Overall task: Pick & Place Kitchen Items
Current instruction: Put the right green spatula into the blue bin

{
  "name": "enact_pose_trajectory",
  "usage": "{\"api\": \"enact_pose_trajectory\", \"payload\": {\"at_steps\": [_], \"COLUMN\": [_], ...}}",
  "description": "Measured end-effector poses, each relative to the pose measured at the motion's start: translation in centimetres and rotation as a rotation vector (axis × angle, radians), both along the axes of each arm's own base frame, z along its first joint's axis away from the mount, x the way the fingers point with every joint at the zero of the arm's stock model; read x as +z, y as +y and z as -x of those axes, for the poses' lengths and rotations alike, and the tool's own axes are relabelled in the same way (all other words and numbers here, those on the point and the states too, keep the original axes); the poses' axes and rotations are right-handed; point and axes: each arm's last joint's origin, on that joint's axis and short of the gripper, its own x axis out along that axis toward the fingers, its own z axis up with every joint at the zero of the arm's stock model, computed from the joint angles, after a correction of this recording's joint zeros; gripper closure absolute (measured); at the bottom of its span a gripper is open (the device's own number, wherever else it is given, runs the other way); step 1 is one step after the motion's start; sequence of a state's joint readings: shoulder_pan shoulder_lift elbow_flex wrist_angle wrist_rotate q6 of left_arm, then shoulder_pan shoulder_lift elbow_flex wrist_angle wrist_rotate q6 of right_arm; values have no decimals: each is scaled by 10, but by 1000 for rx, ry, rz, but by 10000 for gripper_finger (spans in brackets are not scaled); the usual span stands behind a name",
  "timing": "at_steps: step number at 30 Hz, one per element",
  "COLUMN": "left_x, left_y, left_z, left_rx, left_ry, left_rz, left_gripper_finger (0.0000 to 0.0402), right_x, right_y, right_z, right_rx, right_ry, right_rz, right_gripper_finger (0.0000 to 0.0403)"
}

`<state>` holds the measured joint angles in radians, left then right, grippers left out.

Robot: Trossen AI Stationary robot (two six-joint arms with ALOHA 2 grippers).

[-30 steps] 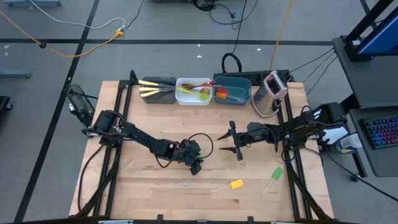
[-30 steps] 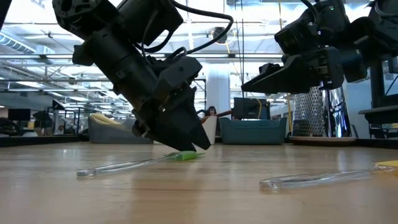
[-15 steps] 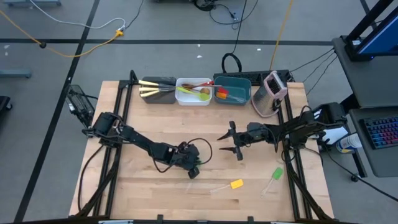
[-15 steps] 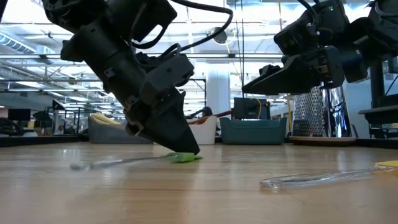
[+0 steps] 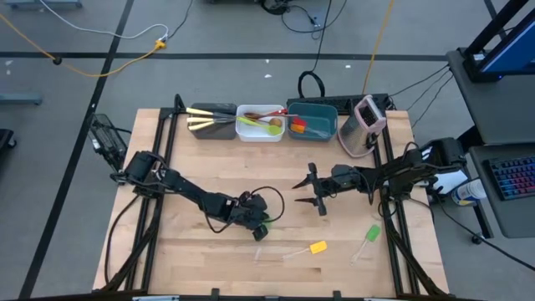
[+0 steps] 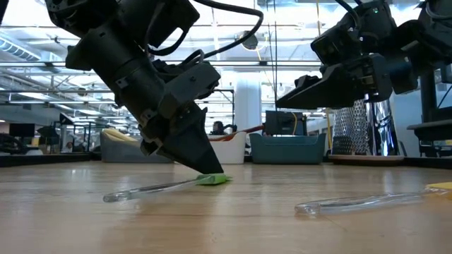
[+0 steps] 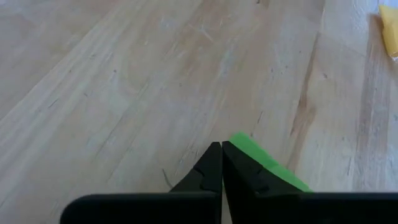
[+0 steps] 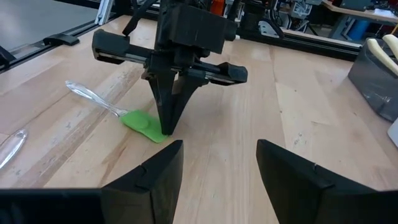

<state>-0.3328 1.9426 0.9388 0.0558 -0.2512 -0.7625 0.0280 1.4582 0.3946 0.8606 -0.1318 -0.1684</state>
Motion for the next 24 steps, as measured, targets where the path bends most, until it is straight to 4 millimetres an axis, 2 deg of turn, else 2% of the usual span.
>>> {"api": "enact_pose_trajectory", "payload": {"at_steps": [11, 17, 24], "left_x": [40, 43, 45], "left_y": [8, 15, 22], "left_z": [7, 6, 3], "left_rx": [-25, 3, 19], "left_ry": [-56, -62, -74], "left_rz": [-99, -111, -120], "left_gripper_finger": [400, 400, 400], "right_x": [-1, 0, 5], "right_y": [0, 0, -2], "right_z": [0, 0, -1], "right_rx": [0, -1, -59], "right_ry": [11, 4, -20], "right_rz": [0, -4, -190], "right_gripper_finger": [207, 206, 206]}}
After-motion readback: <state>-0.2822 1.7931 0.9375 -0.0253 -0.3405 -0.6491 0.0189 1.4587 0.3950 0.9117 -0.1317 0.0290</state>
